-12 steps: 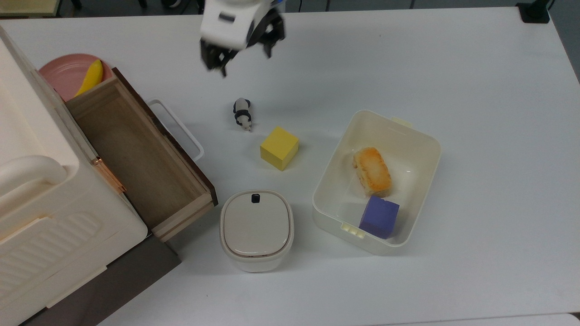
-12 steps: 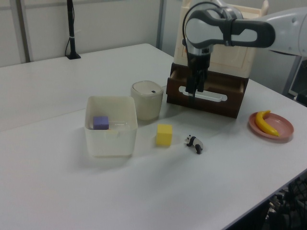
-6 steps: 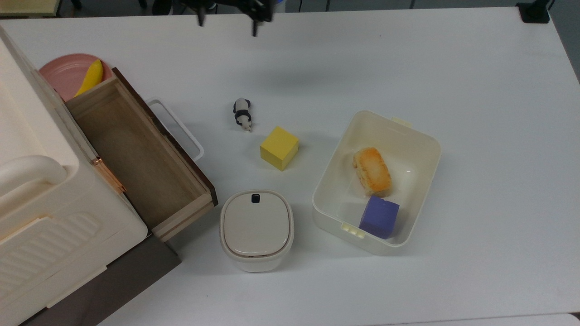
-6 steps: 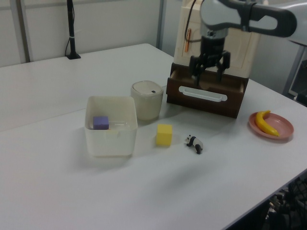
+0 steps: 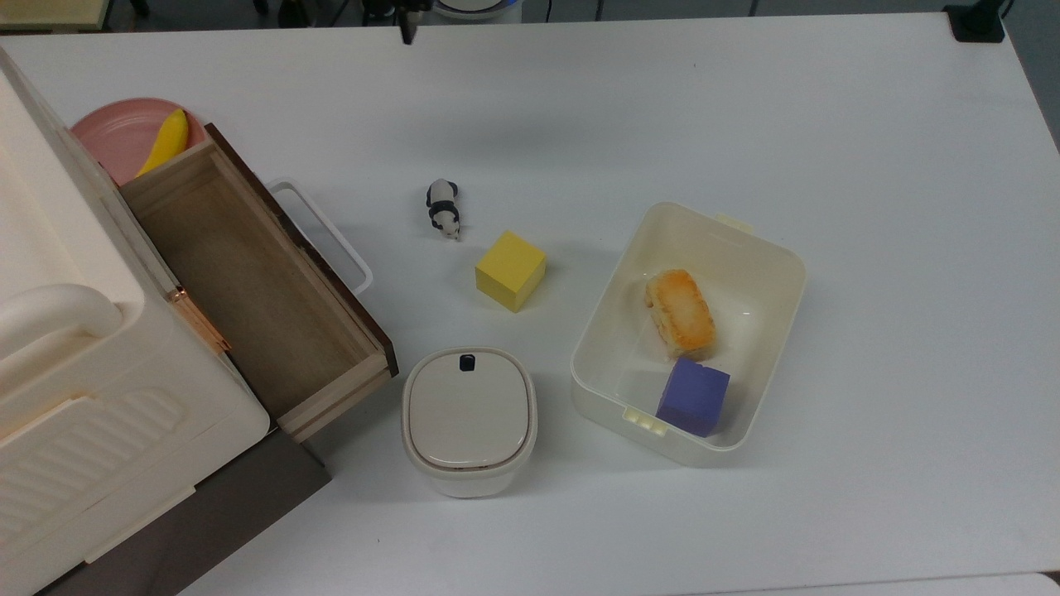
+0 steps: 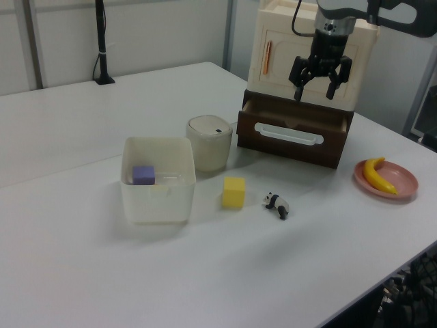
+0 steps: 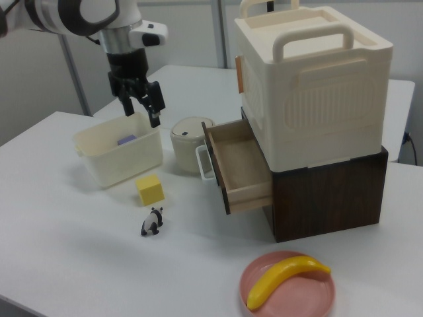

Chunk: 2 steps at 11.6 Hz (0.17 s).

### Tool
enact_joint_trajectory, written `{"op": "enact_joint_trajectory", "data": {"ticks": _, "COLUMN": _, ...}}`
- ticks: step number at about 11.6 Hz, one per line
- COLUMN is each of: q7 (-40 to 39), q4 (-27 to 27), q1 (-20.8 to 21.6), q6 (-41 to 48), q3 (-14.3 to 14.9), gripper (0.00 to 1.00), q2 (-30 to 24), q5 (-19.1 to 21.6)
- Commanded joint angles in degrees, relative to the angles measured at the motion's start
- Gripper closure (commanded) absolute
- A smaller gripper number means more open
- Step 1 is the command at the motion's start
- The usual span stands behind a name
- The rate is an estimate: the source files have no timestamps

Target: Slide the drawer open

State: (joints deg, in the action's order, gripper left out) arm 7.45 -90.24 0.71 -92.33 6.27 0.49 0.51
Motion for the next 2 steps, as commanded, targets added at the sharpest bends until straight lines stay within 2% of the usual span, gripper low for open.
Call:
{"op": "enact_joint_trajectory", "data": {"ticks": 1, "q7": -0.60, "q4": -0.64, "q1": -0.01, "q6": -0.31, "q3": -1.96, "gripper": 0.00, "q2": -0.31, "q5": 0.81}}
{"op": "enact_joint_trajectory", "data": {"ticks": 2, "q7": -0.60, "q4": -0.64, "q1": 0.17, "q6": -0.31, "q3": -1.96, "gripper": 0.00, "q2": -0.23, "q5": 0.81}}
